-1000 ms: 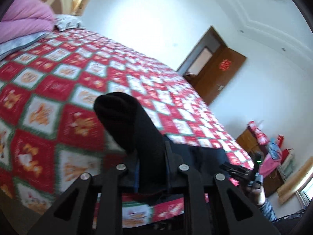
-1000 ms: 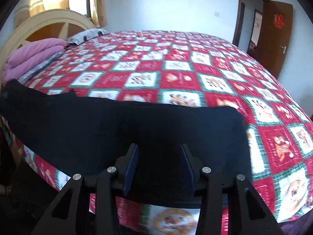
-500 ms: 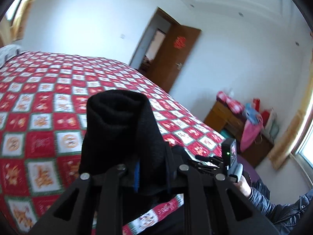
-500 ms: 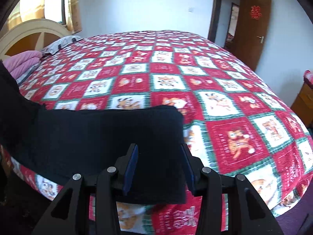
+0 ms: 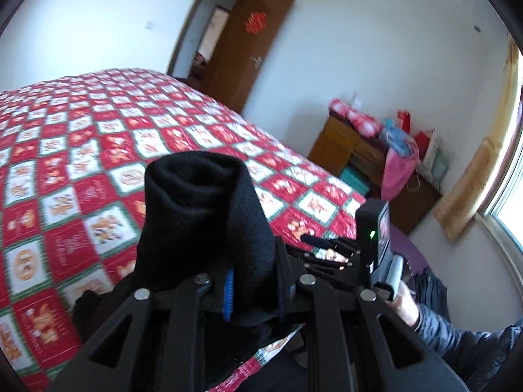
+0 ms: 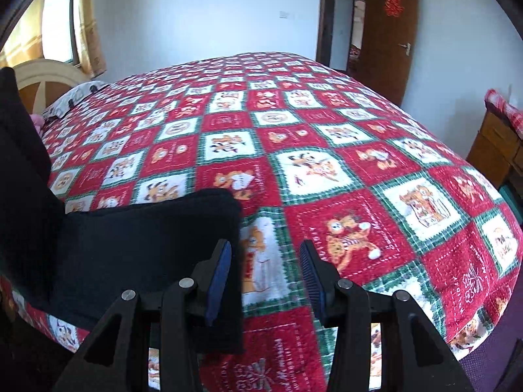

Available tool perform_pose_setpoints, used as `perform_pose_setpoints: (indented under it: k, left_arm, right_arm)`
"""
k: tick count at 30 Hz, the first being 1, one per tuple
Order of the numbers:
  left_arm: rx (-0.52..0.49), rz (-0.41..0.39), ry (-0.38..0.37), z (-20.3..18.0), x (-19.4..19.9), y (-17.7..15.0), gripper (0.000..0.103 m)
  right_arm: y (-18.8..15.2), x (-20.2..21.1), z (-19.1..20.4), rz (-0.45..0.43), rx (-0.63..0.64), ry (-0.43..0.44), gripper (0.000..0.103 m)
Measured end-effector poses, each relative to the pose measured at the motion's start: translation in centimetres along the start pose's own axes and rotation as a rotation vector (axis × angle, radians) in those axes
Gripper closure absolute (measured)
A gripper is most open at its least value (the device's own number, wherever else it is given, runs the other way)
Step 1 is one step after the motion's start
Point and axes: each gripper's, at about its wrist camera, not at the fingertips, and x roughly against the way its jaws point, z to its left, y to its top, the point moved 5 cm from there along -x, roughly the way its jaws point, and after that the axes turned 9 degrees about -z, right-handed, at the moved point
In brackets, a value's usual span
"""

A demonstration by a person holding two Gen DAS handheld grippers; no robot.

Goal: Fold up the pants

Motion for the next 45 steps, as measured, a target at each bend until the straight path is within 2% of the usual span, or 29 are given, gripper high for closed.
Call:
perform_pose_setpoints:
  k: [7, 13, 16, 18, 19, 21, 22, 23, 25, 27, 29, 31, 33, 34, 35, 38, 45]
  left_arm:
    - [-0.052, 0.136, 0.025, -1.0, -7.1, -3.1, 0.083]
    - [-0.095, 0.164, 0.08, -1.6, -11.1, -6.4, 0.079]
    - [-0.123, 0.108, 0.077, -2.5, -9.6, -5.8, 0.064]
    - [-0.145, 0.022, 0.068, -3.2, -7.3, -4.6, 0.039]
    - [-0.154, -0.02, 0.074, -3.4, -6.1, -4.1, 0.032]
    - [-0.162, -0.106, 0.091, -3.3, -3.1, -3.3, 0.011]
    - [-0.159, -0.133, 0.099, -3.0, -2.1, -3.2, 0.007]
    - [-0.154, -0.153, 0.114, -2.5, -1.0, -3.2, 0.003]
    - [-0.125, -0.16, 0.176, -0.7, 0.5, -4.0, 0.003]
    - [-0.094, -0.144, 0.221, 1.3, 0.9, -5.1, 0.003]
    - [-0.088, -0.116, 0.309, 3.5, 1.4, -7.0, 0.003]
    - [-0.068, -0.088, 0.366, 5.0, 1.0, -8.4, 0.003]
    - [-0.02, -0.069, 0.393, 6.7, 1.2, -9.9, 0.003]
    - [-0.013, -0.067, 0.4, 7.1, 1.0, -10.1, 0.003]
    - [-0.012, -0.066, 0.406, 7.4, 1.1, -10.4, 0.003]
    - [-0.025, -0.065, 0.415, 7.3, 0.9, -10.4, 0.003]
    - [-0.078, -0.043, 0.434, 7.4, 0.2, -11.7, 0.002]
  right_arm:
    - [-0.1, -0.6, -2.5, -0.004, -0.076, -0.029, 0.057]
    - [-0.5, -1.1, -3.0, 0.004, -0.12, -0.009, 0.057]
    - [-0.4, -0.9, -3.3, -0.008, -0.144, -0.008, 0.057]
    - [-0.1, -0.5, -3.7, -0.032, -0.169, -0.003, 0.057]
    - [0.2, -0.2, -3.8, -0.048, -0.189, 0.009, 0.057]
    - [0.7, 0.6, -3.5, -0.081, -0.221, 0.049, 0.057]
    - [1.0, 1.0, -3.1, -0.1, -0.228, 0.083, 0.056]
    - [1.3, 1.4, -2.6, -0.115, -0.222, 0.104, 0.047]
    - [1.7, 2.2, -0.9, -0.138, -0.188, 0.148, 0.037]
    - [1.5, 2.5, 1.0, -0.141, -0.152, 0.191, 0.037]
    - [0.8, 2.0, 2.8, -0.121, -0.09, 0.182, 0.037]
    - [-0.1, 1.2, 3.9, -0.087, -0.04, 0.151, 0.037]
    - [-1.1, 0.2, 4.4, -0.039, -0.007, 0.136, 0.043]
    - [-1.5, -0.1, 4.6, -0.022, 0.006, 0.129, 0.063]
    - [-1.8, -0.4, 4.7, -0.007, 0.017, 0.132, 0.075]
    - [-2.0, -0.2, 4.9, -0.015, 0.055, 0.133, 0.085]
    - [-2.3, 1.2, 4.9, -0.018, 0.074, 0.126, 0.086]
